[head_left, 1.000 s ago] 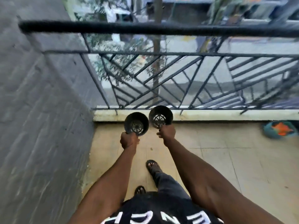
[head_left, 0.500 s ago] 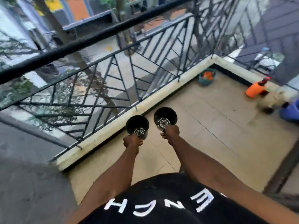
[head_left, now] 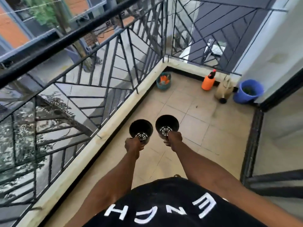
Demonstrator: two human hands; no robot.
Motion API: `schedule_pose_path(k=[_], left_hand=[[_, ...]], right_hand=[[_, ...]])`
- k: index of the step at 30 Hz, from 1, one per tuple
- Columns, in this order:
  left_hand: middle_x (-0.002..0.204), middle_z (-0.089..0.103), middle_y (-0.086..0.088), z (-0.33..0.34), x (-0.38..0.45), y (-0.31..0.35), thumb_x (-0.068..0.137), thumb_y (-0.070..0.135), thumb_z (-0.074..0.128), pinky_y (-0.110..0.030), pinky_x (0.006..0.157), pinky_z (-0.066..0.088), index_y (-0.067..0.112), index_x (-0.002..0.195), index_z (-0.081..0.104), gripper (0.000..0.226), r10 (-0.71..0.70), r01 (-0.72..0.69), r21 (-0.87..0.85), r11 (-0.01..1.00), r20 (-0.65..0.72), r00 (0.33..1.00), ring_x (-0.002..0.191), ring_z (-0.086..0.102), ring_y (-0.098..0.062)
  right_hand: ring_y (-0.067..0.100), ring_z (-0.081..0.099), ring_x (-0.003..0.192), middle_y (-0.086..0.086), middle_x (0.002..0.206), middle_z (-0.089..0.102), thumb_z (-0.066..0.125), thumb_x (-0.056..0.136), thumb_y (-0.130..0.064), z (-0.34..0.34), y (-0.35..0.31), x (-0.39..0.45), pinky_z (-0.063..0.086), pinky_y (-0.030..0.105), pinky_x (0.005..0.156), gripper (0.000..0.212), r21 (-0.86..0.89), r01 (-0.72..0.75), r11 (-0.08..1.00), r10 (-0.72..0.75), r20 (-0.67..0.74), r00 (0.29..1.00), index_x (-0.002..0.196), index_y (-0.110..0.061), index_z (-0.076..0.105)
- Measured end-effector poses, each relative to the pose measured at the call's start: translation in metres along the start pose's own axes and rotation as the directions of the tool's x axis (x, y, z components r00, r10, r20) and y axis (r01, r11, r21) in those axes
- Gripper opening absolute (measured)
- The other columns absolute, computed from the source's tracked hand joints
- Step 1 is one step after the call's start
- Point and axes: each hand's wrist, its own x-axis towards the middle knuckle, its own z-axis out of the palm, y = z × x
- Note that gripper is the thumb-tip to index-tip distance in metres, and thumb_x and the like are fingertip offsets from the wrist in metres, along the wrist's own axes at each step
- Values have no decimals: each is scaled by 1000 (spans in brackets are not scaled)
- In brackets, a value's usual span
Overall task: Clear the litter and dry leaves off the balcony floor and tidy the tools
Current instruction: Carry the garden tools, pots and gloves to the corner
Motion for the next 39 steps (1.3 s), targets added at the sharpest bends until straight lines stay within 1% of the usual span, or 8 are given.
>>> schedule_pose_path(k=[14,18,20,22,24,29,34,39], left_hand=[[65,60,-22,223,28,76,73,4,56,-28,46,45,-17,95,62,31,-20,-7,147,989,176,984,41,54,-24],[58,56,-18,279,50,107,76,-1,55,-23,39,41,-16,89,61,20,-24,-12,189,982,185,982,32,49,-21],[50,54,-15,315,71,130,81,-5,50,-21,36,38,-12,86,59,11,-26,-19,217,976,203,979,29,47,-20],[42,51,-12,351,97,158,84,-5,46,-20,35,37,-8,87,57,11,-45,-15,246,969,238,970,27,45,-19],[54,55,-17,390,130,192,84,-3,46,-21,36,38,-11,90,55,13,-60,-19,293,956,259,964,29,46,-21],[66,58,-21,477,187,289,75,6,53,-23,41,41,-17,98,61,33,-17,-105,329,939,350,937,40,48,-21],[63,61,-18,525,211,338,83,8,56,-29,46,50,-10,89,65,21,-19,-134,390,911,365,931,46,57,-24],[62,60,-19,588,264,395,82,5,52,-29,46,49,-8,81,63,17,-47,-128,439,890,366,930,48,58,-26]], right_hand=[[20,55,40,23,97,71,37,93,-6,-117,-92,132,39,19,36,25,49,-141,989,145,-76,987,112,-3,52],[21,61,64,12,88,62,47,95,-13,-139,-133,178,55,34,63,9,3,-109,994,109,-39,993,90,-11,55],[21,61,65,11,85,62,48,95,-14,-143,-158,213,56,35,66,10,26,-113,993,114,-61,992,94,-10,58],[21,61,61,10,81,62,47,95,-15,-143,-188,253,55,30,58,19,13,-138,990,138,-95,986,104,-6,61],[23,61,55,15,81,66,45,96,-15,-143,-226,293,48,24,42,25,10,-180,984,179,-180,967,110,-1,59],[29,65,57,20,100,68,45,93,-13,-140,-337,362,47,26,42,28,50,-127,991,137,-317,938,118,-2,53],[37,69,82,15,106,67,42,84,-21,-115,-384,427,60,48,72,34,83,-108,991,134,-445,885,115,-12,53],[39,62,105,16,117,63,47,88,-12,-103,-463,485,52,40,85,35,112,-152,982,187,-482,856,122,-8,54]])
